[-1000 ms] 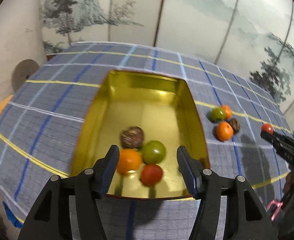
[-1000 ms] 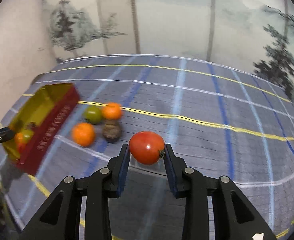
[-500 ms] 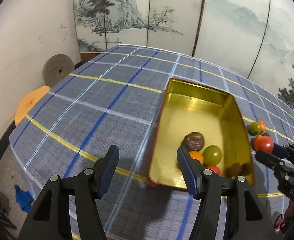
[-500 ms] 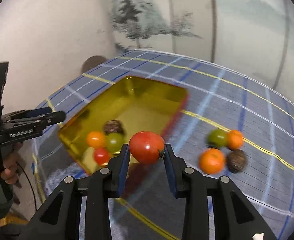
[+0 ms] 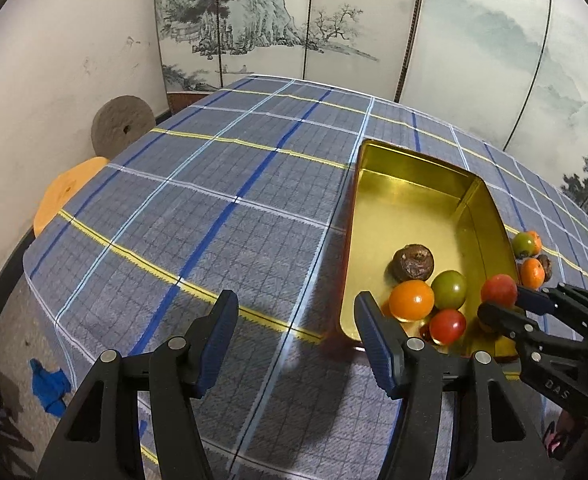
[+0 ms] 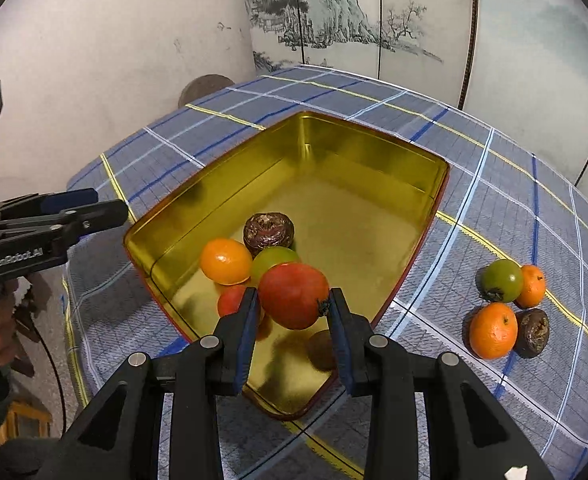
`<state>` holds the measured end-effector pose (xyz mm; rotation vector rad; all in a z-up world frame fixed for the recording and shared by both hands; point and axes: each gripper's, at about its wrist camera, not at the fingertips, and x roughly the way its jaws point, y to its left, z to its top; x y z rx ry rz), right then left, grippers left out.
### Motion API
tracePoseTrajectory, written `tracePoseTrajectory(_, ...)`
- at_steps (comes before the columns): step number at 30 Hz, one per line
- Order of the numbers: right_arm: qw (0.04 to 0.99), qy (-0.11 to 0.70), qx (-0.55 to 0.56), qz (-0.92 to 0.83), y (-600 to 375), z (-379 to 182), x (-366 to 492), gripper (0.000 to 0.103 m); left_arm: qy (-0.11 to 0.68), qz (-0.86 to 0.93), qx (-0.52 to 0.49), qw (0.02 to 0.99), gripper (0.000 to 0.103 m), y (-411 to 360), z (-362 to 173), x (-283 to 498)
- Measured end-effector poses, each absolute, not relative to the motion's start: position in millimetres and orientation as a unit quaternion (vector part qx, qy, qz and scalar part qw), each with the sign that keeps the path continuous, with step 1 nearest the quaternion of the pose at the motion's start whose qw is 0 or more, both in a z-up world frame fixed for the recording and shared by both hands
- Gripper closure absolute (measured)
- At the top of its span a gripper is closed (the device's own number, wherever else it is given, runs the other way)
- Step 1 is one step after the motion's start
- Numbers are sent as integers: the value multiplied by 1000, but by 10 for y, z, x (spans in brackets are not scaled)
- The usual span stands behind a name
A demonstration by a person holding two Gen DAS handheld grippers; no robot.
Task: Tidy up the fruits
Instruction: 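Carry the large red tomato into the gold tin and open the right gripper, then lower the right gripper onto the dark brown round fruit and close it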
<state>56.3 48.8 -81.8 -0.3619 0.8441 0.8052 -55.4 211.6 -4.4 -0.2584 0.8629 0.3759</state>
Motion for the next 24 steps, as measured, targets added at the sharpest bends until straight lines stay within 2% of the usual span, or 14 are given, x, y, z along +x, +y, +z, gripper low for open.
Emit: tracePoseTrajectory(24, 824, 384, -171, 379, 569, -818, 522, 69, 425, 164, -124, 882, 42, 1986, -79, -569)
